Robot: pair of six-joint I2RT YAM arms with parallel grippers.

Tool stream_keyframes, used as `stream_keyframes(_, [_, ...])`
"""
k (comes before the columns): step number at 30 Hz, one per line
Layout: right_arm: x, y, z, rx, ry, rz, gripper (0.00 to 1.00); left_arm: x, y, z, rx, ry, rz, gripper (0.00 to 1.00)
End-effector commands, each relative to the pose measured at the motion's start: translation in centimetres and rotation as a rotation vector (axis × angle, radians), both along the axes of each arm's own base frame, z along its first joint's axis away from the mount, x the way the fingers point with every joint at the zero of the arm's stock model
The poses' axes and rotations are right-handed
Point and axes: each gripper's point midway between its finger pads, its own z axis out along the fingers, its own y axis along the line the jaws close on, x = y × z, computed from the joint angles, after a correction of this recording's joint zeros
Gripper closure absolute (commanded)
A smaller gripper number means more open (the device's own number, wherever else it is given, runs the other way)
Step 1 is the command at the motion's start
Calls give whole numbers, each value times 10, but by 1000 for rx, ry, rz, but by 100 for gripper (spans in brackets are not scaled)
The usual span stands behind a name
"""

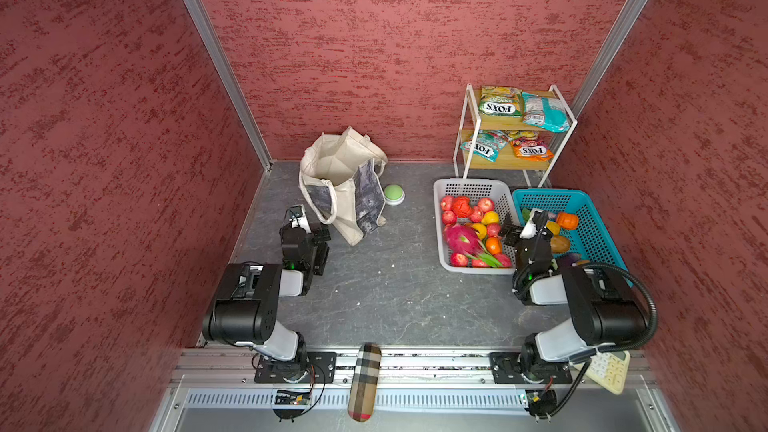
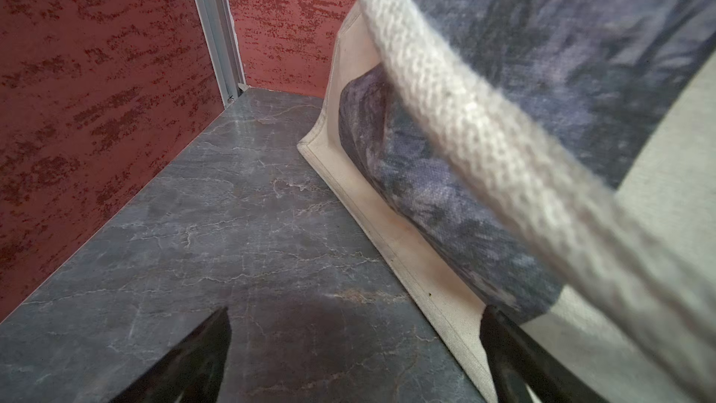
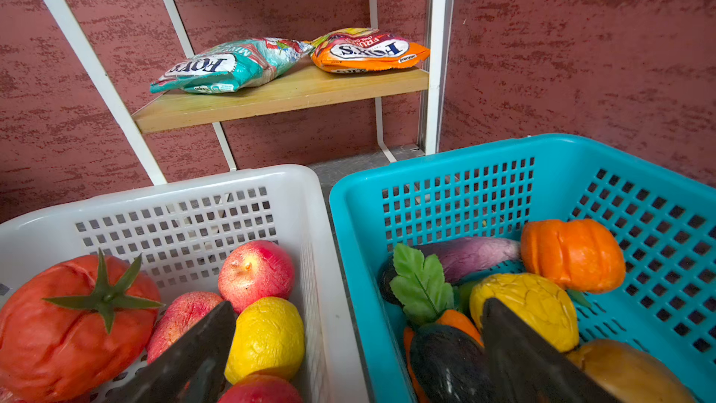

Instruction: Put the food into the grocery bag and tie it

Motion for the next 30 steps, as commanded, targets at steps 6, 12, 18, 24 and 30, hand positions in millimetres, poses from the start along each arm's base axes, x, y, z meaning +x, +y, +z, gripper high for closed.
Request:
stream_keyframes(6, [2,2,-8,-5,36,19,1,3,0,6,6,-16,-5,1])
stream_keyframes(12, [2,2,-9,-5,38,19,1,3,0,6,6,-14,-4,1])
stream_keyframes(18, [3,2,-9,-4,37,19,1,3,0,6,5,-16,-6,1])
stream_keyframes(24, [2,2,-9,-4,39,19,1,3,1,6,4,-16,-5,1])
stream_keyframes(30, [2,2,-9,-2,38,20,1,3,1,5,-10,-15,-20,1])
